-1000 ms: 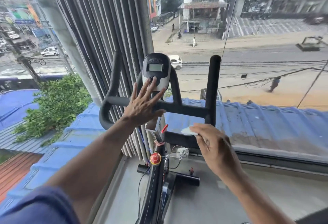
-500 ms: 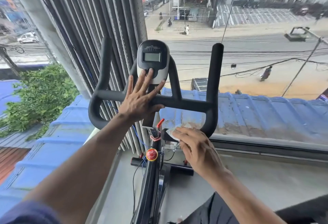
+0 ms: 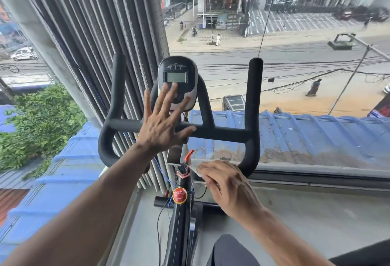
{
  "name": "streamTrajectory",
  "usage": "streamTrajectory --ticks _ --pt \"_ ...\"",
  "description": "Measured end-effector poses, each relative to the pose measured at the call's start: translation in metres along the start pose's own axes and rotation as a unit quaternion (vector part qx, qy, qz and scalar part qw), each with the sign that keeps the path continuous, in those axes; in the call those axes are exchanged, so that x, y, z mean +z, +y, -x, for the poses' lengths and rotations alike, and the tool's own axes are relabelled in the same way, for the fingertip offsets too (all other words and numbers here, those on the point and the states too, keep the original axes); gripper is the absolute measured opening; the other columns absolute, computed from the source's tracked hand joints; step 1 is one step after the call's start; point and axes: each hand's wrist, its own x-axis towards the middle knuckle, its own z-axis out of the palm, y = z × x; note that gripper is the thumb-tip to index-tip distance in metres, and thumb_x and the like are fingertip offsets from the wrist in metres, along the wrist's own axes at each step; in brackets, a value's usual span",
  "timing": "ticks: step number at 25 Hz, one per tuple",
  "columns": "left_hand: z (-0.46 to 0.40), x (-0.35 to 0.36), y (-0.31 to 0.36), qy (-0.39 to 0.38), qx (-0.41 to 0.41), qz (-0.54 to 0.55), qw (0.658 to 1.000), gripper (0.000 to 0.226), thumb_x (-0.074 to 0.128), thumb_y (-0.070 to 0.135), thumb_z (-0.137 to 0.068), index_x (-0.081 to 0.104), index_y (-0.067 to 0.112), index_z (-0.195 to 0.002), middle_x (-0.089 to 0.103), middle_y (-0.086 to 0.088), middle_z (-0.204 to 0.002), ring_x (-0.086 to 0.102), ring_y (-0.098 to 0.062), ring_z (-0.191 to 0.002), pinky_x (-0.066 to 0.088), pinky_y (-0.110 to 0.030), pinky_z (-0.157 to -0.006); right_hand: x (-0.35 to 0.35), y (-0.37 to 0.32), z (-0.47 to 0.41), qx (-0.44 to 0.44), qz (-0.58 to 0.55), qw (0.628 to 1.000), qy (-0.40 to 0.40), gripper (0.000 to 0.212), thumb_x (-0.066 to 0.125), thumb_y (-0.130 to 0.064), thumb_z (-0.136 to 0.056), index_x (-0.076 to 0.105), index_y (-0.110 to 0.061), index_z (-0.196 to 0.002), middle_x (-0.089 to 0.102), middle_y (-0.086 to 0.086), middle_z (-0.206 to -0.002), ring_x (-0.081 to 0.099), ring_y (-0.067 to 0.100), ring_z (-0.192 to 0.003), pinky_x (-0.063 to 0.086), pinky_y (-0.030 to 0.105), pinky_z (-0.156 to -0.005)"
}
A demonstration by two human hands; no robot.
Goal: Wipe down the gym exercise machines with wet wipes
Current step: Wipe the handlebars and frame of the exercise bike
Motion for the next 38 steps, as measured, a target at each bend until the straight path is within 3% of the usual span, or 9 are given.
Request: streamTrajectory --ticks 5,8,10,12,17,23,27,33,38 --pt "-0.029 0.005 -0.008 0.039 -0.024 0.055 0.997 0.083 0.045 0.069 -0.1 0.013 0.033 -0.167 -0.013 -0.002 -0.174 -0.016 -0.028 -0.16 0.012 -0.073 -0.121 0.007 -0.002 -0.025 0.067 -0.001 0.998 -0.01 0.027 0.055 -0.026 -0.099 0.072 -0.028 -0.12 0.058 -0.013 -0.096 0.052 0.009 -0.092 0.049 0.032 -0.088" --pt "-0.028 0.014 -0.014 0.052 -0.014 0.061 0.997 0.083 0.051 0.067 -0.099 0.016 0.033 -0.166 -0.008 -0.003 -0.175 -0.015 -0.028 -0.16 0.015 -0.073 -0.12 0.009 -0.011 -0.018 0.032 0.028 0.999 -0.012 0.033 0.058 -0.018 -0.099 0.067 -0.025 -0.13 0.066 -0.013 -0.114 0.053 0.012 -0.098 0.048 0.034 -0.09" --pt "-0.029 0.011 -0.016 0.041 -0.019 0.062 0.997 0.084 0.051 0.066 -0.099 0.014 0.034 -0.167 -0.012 0.0 -0.174 -0.018 -0.027 -0.159 0.014 -0.074 -0.12 0.006 -0.008 -0.003 -0.001 0.029 1.0 -0.004 0.042 0.06 -0.012 -0.098 0.062 -0.021 -0.139 0.062 -0.013 -0.135 0.056 0.012 -0.115 0.045 0.031 -0.1" --pt "-0.026 0.009 -0.012 0.041 -0.019 0.07 0.997 0.08 0.048 0.064 -0.101 0.016 0.032 -0.167 -0.01 -0.003 -0.175 -0.017 -0.028 -0.159 0.014 -0.074 -0.12 -0.001 -0.003 0.008 -0.011 0.032 0.999 0.014 0.044 0.061 -0.007 -0.096 0.063 -0.017 -0.138 0.06 -0.01 -0.142 0.056 0.012 -0.126 0.042 0.03 -0.107" --pt "-0.001 0.023 -0.01 0.057 -0.024 0.042 0.997 0.079 0.039 0.067 -0.101 0.011 0.033 -0.166 -0.011 -0.008 -0.174 -0.007 -0.036 -0.16 0.012 -0.071 -0.122 0.006 -0.009 -0.014 0.053 -0.001 0.998 0.019 0.032 0.058 -0.01 -0.095 0.073 -0.018 -0.122 0.072 -0.011 -0.12 0.063 0.005 -0.114 0.05 0.027 -0.098" --pt "0.002 0.025 -0.008 0.062 -0.033 0.054 0.996 0.078 0.045 0.057 -0.101 0.012 0.032 -0.167 0.013 -0.019 -0.171 0.015 -0.045 -0.157 0.02 -0.073 -0.119 0.006 -0.013 -0.014 0.093 -0.011 0.996 0.001 0.03 0.06 -0.006 -0.096 0.072 -0.014 -0.122 0.074 -0.006 -0.116 0.064 0.009 -0.109 0.049 0.026 -0.098" --pt "0.005 0.022 -0.005 0.058 -0.028 0.063 0.996 0.079 0.047 0.054 -0.099 0.015 0.032 -0.167 0.016 -0.018 -0.171 0.008 -0.04 -0.16 0.024 -0.075 -0.116 -0.005 -0.021 -0.014 0.132 -0.036 0.99 -0.045 0.03 0.058 -0.011 -0.1 0.071 -0.018 -0.126 0.072 -0.009 -0.121 0.063 0.005 -0.114 0.05 0.032 -0.098" --pt "0.002 0.025 -0.004 0.077 -0.031 0.062 0.995 0.081 0.053 0.052 -0.096 0.02 0.031 -0.166 0.023 -0.02 -0.167 0.01 -0.039 -0.16 0.024 -0.073 -0.118 -0.008 -0.019 -0.019 0.144 -0.051 0.988 -0.039 0.031 0.053 -0.015 -0.101 0.072 -0.019 -0.125 0.072 -0.01 -0.121 0.063 0.005 -0.114 0.048 0.029 -0.101" --pt "0.008 0.026 -0.006 0.05 -0.032 0.063 0.996 0.078 0.048 0.057 -0.099 0.017 0.032 -0.166 0.007 -0.013 -0.174 0.011 -0.04 -0.159 0.022 -0.073 -0.119 -0.004 -0.028 -0.02 0.156 -0.023 0.987 -0.039 0.031 0.06 -0.008 -0.096 0.072 -0.016 -0.124 0.074 -0.005 -0.118 0.063 0.005 -0.114 0.045 0.026 -0.106"
